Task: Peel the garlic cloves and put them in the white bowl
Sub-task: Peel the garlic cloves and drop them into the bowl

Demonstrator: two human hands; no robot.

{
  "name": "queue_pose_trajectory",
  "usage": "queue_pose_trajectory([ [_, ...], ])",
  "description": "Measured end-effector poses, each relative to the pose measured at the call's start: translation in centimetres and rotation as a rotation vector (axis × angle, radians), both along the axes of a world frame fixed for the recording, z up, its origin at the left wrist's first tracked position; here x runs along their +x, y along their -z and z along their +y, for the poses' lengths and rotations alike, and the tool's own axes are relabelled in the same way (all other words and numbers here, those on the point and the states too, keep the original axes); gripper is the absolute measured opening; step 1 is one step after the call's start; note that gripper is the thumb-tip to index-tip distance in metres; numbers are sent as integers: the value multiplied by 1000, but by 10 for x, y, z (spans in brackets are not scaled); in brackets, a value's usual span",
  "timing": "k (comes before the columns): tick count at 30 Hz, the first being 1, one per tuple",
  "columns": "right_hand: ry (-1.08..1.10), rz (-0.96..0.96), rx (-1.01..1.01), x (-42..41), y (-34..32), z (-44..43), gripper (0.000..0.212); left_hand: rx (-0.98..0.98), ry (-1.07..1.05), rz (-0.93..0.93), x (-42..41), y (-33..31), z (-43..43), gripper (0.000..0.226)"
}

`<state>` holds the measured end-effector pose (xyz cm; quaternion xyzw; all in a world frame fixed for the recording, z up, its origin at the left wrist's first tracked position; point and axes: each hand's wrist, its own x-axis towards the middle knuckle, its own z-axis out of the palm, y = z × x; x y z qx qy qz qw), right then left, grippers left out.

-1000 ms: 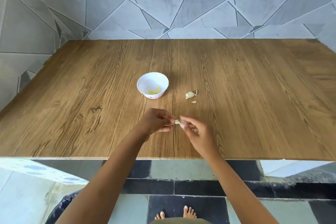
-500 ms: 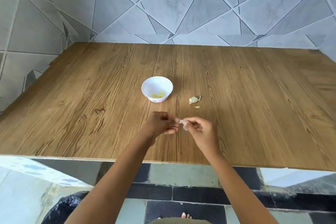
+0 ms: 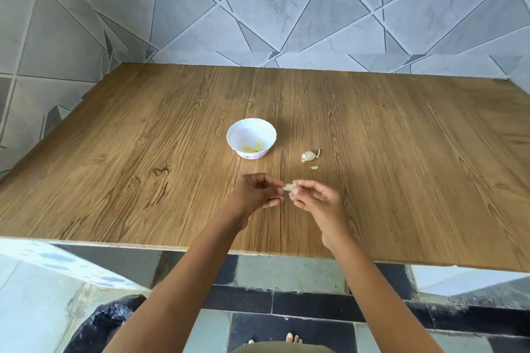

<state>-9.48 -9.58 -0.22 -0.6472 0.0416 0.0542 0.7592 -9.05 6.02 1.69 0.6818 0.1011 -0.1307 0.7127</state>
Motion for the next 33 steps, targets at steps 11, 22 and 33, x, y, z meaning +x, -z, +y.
queue_pose_trajectory([
  [11,19,170,157,3,-1,0,12,211,-28,-63,2,1,4,10],
  [22,13,137,199,3,0,0,18,227,51,-95,1,-9,-5,13],
  [33,-57,53,154,-1,2,-1,17,101,51,10,2,-5,-8,7],
])
